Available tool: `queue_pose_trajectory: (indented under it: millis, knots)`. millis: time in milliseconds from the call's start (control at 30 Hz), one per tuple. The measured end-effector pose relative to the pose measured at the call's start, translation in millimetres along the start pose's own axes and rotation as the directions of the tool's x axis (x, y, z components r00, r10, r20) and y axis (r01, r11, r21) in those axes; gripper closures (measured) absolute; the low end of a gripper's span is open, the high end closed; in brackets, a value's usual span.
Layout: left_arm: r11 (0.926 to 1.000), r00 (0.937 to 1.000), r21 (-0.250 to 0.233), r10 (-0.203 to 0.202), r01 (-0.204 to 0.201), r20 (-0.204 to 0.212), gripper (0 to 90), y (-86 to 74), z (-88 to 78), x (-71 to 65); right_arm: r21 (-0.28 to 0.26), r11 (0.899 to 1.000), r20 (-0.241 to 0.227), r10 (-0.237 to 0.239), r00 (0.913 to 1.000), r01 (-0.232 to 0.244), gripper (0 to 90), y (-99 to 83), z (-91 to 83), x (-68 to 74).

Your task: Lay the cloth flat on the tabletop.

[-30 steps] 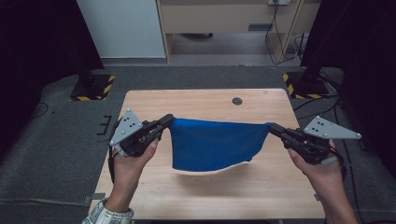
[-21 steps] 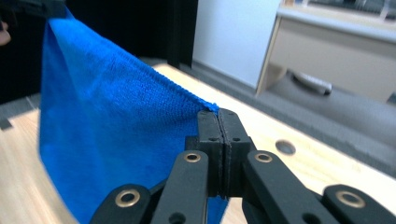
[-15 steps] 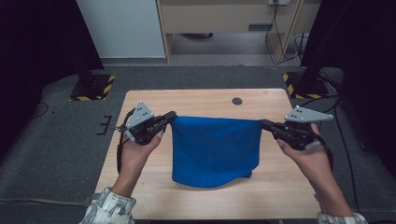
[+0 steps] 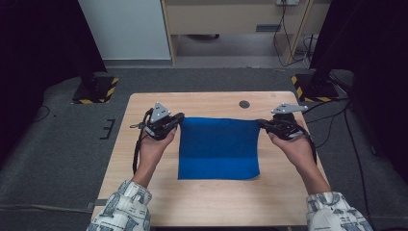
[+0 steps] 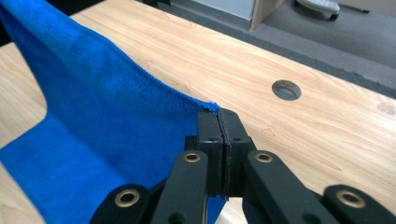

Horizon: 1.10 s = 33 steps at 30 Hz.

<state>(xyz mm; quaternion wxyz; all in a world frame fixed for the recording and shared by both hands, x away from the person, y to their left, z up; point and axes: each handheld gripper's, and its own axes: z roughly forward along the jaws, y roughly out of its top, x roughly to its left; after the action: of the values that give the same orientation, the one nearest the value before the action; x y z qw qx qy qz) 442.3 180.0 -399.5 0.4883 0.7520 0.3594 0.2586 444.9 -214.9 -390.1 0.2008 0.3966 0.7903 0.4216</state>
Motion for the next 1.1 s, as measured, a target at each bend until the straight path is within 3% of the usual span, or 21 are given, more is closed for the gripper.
queue_pose_trajectory:
  millis: [367, 1100]
  knots:
    - [0.9996, 0.9995, -0.008, -0.028, 0.028, -0.015, 85.2, -9.5, 16.5, 14.0, 0.017, 0.999, 0.020, 0.026, 0.9994, -0.027, 89.0, -5.5, 26.8, -9.9]
    - [0.9975, 0.9982, 0.052, -0.046, 0.048, -0.039, 84.9, -22.4, 44.1, 23.6, 0.081, 0.996, 0.053, 0.033, 0.9981, -0.037, 88.7, -13.4, 56.4, -16.0]
